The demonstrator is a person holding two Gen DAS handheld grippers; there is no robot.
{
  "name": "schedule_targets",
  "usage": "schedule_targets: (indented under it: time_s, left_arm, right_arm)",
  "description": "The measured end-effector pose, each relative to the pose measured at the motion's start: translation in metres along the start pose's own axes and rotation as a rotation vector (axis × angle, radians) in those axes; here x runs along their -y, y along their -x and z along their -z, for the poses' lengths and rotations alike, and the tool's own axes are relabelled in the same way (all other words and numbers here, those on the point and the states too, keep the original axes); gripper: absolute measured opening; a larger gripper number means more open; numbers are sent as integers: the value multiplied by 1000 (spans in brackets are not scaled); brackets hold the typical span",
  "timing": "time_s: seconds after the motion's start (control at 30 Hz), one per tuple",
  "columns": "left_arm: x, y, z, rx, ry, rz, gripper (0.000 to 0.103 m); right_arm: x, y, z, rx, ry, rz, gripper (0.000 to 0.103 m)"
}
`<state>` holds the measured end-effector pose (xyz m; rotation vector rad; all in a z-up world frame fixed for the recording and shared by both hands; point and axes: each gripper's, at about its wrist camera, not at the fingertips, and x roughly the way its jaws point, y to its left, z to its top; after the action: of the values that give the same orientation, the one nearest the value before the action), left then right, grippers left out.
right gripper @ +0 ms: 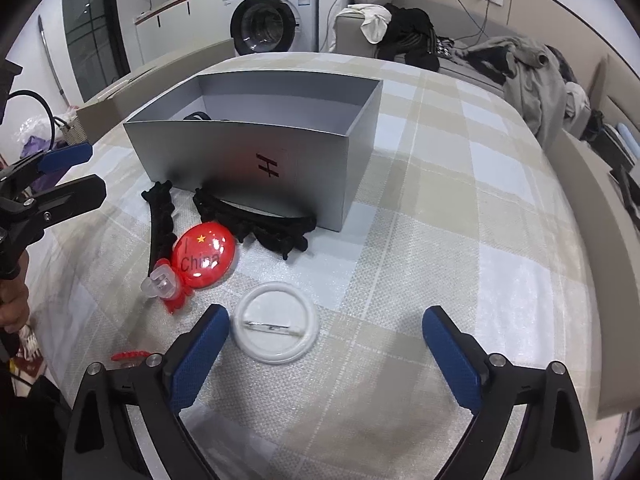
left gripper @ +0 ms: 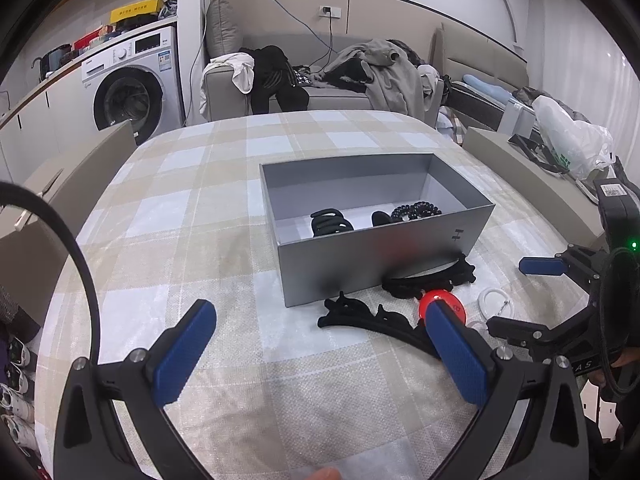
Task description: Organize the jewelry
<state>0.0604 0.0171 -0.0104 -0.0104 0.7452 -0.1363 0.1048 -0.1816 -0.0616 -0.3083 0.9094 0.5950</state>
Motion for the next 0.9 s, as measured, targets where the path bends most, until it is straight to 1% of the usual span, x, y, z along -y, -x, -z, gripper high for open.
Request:
schedule_targets:
  time_s: [0.1,0.17,0.27,0.37,0.83,0.9]
  left_arm:
    - [-1,-3,1,-9,6,2,102]
    - [-1,-4,2,-10,11,6,102]
    - [1,-4,2,-13,12,16,102]
    - [2,-4,3,-10,8,14,102]
    - [-1,-7,3,-20,27,15,102]
    - [-1,-8,3,-22,30,18,102]
  right_arm:
    - [4,3,1,8,-4,0,88]
    - [5,6,2,17,-4,2,75]
    - [4,8,3,23,-5,3,65]
    - [0,9,4,27,5,-1,60]
    - [0,9,2,8,17,-9,59]
    - [-1,11,3,8,26,-18,57]
